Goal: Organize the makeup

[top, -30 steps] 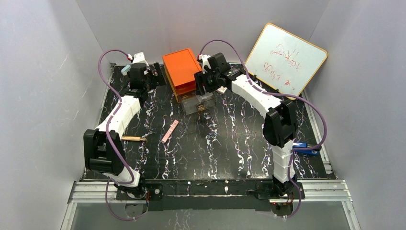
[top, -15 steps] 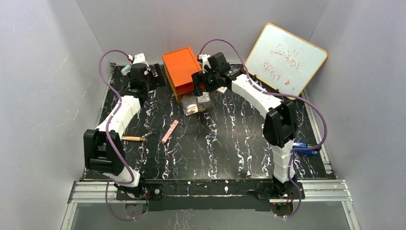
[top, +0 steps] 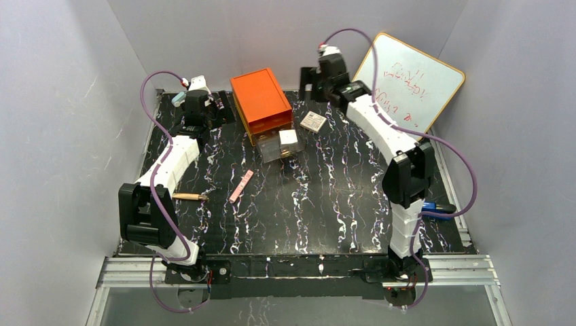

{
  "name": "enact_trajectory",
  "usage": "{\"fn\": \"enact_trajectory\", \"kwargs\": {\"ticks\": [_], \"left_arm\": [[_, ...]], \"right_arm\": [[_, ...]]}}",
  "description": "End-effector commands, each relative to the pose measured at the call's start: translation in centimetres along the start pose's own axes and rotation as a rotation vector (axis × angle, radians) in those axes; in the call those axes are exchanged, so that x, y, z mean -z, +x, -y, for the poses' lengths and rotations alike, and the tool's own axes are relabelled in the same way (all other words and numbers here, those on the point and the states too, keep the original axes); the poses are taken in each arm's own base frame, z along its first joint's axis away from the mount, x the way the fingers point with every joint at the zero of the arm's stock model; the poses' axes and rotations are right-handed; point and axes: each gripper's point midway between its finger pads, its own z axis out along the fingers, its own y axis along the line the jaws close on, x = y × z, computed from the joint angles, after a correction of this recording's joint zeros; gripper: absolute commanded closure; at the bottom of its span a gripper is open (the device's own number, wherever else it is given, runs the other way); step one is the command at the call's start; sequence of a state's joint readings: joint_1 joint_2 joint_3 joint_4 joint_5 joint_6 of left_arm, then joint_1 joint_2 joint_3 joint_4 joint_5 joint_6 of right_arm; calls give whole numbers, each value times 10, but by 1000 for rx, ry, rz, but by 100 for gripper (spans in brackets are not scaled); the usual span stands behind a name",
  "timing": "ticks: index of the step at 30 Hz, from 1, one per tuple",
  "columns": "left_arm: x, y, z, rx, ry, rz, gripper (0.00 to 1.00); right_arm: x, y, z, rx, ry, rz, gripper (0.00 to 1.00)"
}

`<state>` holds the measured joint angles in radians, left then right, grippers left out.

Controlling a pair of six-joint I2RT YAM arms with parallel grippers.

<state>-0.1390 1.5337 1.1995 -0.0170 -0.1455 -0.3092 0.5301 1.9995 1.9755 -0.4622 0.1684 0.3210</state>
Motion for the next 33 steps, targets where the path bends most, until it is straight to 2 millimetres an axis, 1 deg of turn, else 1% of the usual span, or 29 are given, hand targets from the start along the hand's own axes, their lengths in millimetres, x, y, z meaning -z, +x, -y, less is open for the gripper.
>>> {"fn": "enact_trajectory", "kwargs": {"ticks": [1, 3, 5, 10, 14, 18, 21, 25, 30, 31, 33], "left_arm": [[8, -5, -3, -8, -4, 8, 2], [7, -4, -4, -7, -8, 4, 2], [6, -4, -3, -4, -6, 1, 2], [-1, -1, -1, 4, -2, -8, 2], [-14, 0, -1, 15, -3, -14, 2], [-26, -2, 5, 28, 19, -20, 2], [-32, -6, 9, 32, 28, -19, 2], [-37, -6, 11, 33, 34, -24, 1], [-40, 4, 9, 31, 28, -45, 2], [-41, 6, 9, 31, 27, -50, 1], [-43, 3, 10, 36, 36, -33, 1]], "right_arm": [[-21, -30, 75, -332, 135, 51, 1], [-39, -22, 83, -387, 155, 18, 1], [-58, -11, 84, -406, 160, -22, 1], [-101, 25, 75, -464, 101, -114, 1], [-121, 53, 64, -466, 64, -177, 1], [-129, 78, 63, -440, 83, -214, 1], [-133, 92, 69, -422, 115, -237, 1], [-135, 103, 83, -384, 184, -262, 1], [-129, 112, 103, -323, 287, -279, 1], [-128, 113, 106, -318, 297, -280, 1], [-129, 115, 107, -311, 304, -284, 1]]}}
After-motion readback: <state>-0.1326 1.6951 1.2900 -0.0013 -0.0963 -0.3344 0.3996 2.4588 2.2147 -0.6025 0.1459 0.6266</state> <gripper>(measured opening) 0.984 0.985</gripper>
